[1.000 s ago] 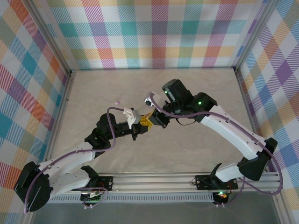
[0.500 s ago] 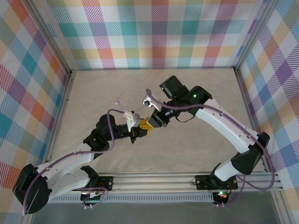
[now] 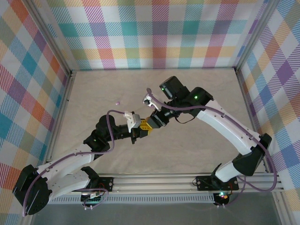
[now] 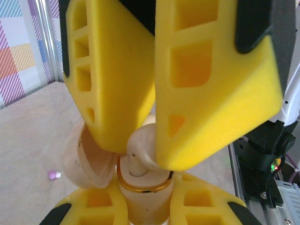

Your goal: Insert wireless bluetooth earbuds into charging case

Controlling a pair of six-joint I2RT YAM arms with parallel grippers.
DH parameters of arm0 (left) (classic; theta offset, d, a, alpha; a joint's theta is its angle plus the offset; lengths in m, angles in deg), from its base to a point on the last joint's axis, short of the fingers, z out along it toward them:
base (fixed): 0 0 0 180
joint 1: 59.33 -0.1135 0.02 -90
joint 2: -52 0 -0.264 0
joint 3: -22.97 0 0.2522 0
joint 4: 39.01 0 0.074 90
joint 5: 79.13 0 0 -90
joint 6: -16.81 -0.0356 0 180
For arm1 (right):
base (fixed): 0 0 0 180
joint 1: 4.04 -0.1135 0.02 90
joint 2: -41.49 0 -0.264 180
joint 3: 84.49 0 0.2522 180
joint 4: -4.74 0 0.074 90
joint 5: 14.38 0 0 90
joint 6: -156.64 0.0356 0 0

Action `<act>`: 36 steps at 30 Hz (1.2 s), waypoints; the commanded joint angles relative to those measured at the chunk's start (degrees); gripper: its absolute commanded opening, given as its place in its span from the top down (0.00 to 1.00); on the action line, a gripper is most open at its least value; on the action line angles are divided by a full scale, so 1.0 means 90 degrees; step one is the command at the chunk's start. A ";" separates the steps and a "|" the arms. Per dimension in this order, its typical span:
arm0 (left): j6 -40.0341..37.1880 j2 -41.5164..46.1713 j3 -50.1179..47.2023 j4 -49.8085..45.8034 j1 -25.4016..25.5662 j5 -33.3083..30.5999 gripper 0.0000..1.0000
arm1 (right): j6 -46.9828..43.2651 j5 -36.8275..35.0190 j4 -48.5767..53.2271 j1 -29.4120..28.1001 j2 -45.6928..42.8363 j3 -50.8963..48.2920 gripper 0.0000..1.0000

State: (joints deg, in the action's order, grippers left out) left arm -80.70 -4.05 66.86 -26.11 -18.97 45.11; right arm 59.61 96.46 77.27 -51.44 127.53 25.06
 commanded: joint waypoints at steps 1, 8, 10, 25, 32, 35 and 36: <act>-0.0172 0.0213 0.0063 0.0505 0.0075 0.0455 1.00 | 0.0050 -0.0655 -0.0092 0.0061 -0.0139 0.0186 0.68; -0.0155 0.0191 0.0078 0.0505 0.0075 0.0462 1.00 | 0.0038 -0.0760 0.0029 0.0051 -0.0151 0.0314 0.64; -0.0152 0.0176 0.0080 0.0505 0.0071 0.0454 1.00 | 0.0073 -0.0787 -0.0032 0.0056 -0.0185 0.0333 0.62; -0.0130 0.0051 0.0090 0.0552 0.0071 0.0434 1.00 | -0.0102 -0.1210 -0.0148 -0.0161 -0.0342 0.0449 0.56; -0.0123 0.0010 0.0080 0.0571 0.0077 0.0434 1.00 | -0.0314 -0.1416 -0.0189 -0.0285 -0.0331 0.0539 0.56; -0.0113 0.0027 0.0060 0.0572 0.0084 0.0419 1.00 | -0.0424 -0.1427 -0.0165 -0.0320 -0.0293 0.0543 0.58; -0.0113 0.0026 0.0058 0.0573 0.0076 0.0415 1.00 | -0.0457 -0.1434 -0.0129 -0.0329 -0.0269 0.0562 0.62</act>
State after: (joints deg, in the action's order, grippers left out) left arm -80.70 -3.96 66.88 -22.68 -18.97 44.89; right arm 57.63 86.69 78.03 -54.56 125.54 27.92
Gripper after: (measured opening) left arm 0.156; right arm 0.401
